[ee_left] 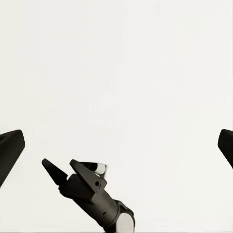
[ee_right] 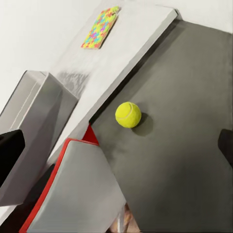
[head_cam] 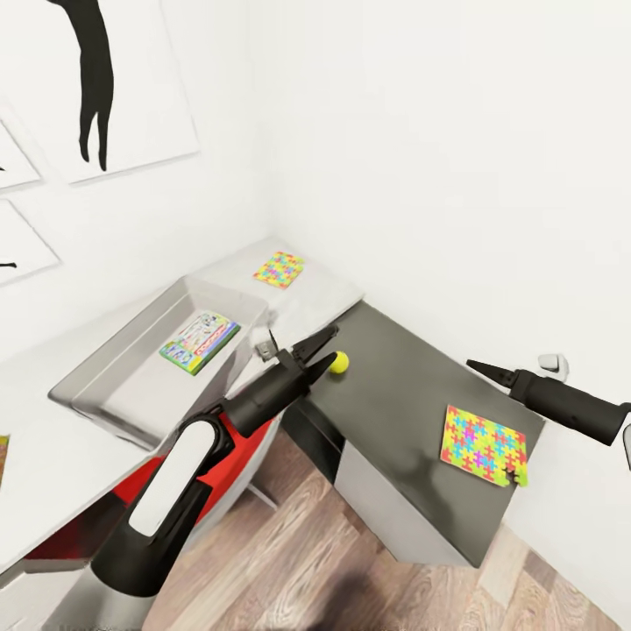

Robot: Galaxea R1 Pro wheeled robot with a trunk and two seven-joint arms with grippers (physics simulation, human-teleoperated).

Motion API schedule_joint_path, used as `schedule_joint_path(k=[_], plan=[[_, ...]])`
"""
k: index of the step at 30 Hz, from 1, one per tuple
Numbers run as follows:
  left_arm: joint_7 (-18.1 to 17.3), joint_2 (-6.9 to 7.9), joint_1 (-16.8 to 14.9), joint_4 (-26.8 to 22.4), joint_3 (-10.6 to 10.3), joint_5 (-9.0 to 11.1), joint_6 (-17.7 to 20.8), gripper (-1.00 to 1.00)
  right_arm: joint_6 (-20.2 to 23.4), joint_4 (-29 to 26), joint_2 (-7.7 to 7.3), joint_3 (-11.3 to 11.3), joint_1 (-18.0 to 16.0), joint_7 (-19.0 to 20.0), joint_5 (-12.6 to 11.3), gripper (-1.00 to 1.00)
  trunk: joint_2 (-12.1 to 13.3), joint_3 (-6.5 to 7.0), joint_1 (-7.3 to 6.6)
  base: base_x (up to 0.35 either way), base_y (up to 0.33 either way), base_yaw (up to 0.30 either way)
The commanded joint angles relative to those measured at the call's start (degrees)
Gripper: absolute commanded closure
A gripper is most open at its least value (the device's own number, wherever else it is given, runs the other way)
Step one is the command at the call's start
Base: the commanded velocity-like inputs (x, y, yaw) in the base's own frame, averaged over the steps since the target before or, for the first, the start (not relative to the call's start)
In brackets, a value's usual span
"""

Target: Put all the toys in the child's room - the three board games (two on the bed and one on the table), the two jigsaw puzzles on the table, and the tennis ball on the table - inside the toy box on the table in the child's room.

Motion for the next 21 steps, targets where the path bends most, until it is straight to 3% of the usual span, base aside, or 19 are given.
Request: schedule_joint_path(k=[1,8,12,13,14,21], plan=[[0.8,-0.02,-0.3,0.0,0.0,0.4,0.3,-1.0,0.3,0.0,0.01,-0.1,-0.1,0.4,0.3,-1.0,-0.1,-0.08,0.03,0.0,0.0,-0.283],[5.0,-0.18,-1.4,0.0,-0.2,0.8,0.6,-1.0,0.3,0.0,0.27,0.1,-0.1,0.3,0.3,-1.0,-0.1,-0.04,0.03,0.0,0.0,-0.277],[9.2,-0.51,-1.8,-0.1,-0.4,0.9,0.7,-1.0,0.3,0.0,0.4,0.3,-0.1,0.2,0.4,-1.0,-0.1,0.1,0.03,0.0,0.0,-0.25],[13.5,-1.28,-2.1,-0.1,-0.4,0.9,0.8,-1.0,0.3,0.0,0.46,0.3,-0.1,0.0,0.4,-1.0,-0.1,0.15,0.03,0.0,0.0,-0.228],[14.9,-1.57,-2.2,-0.1,-0.4,0.9,0.8,-1.0,0.3,0.0,0.5,0.4,-0.1,0.0,0.5,-1.0,-0.1,0.21,0.03,0.0,0.0,-0.224],[20.1,-2.48,-2.9,-0.1,-0.5,0.8,0.9,-1.0,0.3,0.0,0.85,0.4,-0.1,-0.1,0.5,-1.0,-0.1,0.67,0.03,0.0,0.0,-0.212]])
